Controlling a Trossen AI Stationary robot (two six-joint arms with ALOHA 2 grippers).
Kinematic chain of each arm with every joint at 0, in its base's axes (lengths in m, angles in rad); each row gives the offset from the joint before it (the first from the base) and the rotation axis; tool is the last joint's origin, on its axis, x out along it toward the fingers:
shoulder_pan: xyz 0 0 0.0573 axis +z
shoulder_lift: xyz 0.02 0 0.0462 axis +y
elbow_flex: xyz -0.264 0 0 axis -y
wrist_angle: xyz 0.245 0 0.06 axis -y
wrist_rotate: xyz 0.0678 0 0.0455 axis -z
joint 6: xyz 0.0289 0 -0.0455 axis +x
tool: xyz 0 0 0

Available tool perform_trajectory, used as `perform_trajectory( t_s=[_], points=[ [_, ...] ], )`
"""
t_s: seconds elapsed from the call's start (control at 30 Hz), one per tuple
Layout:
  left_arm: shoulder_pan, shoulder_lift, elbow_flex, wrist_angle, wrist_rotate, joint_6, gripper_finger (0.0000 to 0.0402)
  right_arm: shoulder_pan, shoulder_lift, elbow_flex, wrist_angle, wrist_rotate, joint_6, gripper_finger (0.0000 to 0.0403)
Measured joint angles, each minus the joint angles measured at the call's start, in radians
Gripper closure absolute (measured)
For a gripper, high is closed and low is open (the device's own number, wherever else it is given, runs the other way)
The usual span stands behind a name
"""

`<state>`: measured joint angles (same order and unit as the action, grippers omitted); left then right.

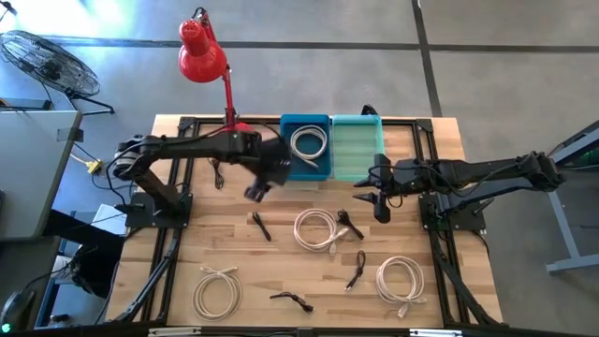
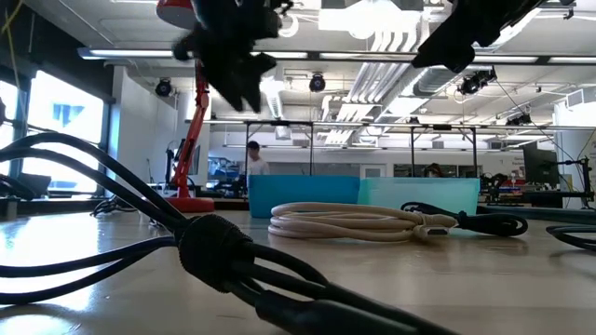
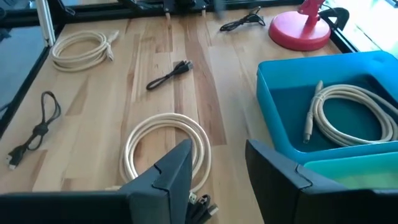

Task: Pick & Place USB Port
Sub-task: Put the black charger cable into the green bin

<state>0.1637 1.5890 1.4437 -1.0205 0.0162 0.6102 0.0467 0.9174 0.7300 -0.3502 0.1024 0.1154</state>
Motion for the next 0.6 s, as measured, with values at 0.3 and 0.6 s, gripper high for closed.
perform_trajectory(
  t_s=[0.3,0.6],
  points=[
    [-0.197,0.0,0.029,-0.538,0.06,-0.416,0.0204,0.0,0.0,0.0,-0.019,0.0,-0.008,0.0261],
    [-0.395,-0.046,0.014,-0.542,-0.06,-0.627,0.0204,0.0,0.0,0.0,-0.036,-0.002,-0.011,0.0261]
  ],
)
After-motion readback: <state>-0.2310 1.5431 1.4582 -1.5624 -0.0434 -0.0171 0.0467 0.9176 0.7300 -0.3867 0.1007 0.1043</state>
